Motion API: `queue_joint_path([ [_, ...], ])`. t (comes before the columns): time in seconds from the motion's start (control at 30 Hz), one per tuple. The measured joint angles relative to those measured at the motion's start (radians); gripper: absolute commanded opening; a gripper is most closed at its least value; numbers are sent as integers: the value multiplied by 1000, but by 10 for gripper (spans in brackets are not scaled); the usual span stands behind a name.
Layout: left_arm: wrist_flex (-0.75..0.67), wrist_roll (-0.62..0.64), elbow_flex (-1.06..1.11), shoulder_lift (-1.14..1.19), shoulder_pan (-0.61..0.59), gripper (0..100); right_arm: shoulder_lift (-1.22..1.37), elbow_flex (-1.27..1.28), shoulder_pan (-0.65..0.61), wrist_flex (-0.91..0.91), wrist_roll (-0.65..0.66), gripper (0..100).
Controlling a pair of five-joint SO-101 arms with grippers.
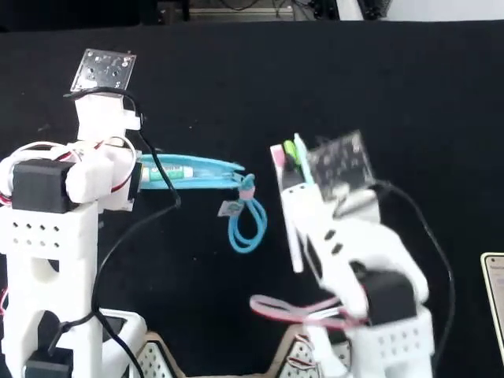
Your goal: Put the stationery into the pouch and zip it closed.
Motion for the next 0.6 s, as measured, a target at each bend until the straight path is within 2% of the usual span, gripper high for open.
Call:
queue_joint_path([
  [0.1, 0, 0, 0, 0, 0, 30, 101, 14, 87, 0, -2, 170],
  [0.2, 0, 0, 0, 0, 0, 30, 215, 14, 118, 0, -2, 170],
  [0.43, 0, 0, 0, 0, 0, 30, 491, 31, 72, -58, -6, 170],
  [0.6, 0, 0, 0, 0, 0, 30, 709, 29, 49, -193, -92, 170],
])
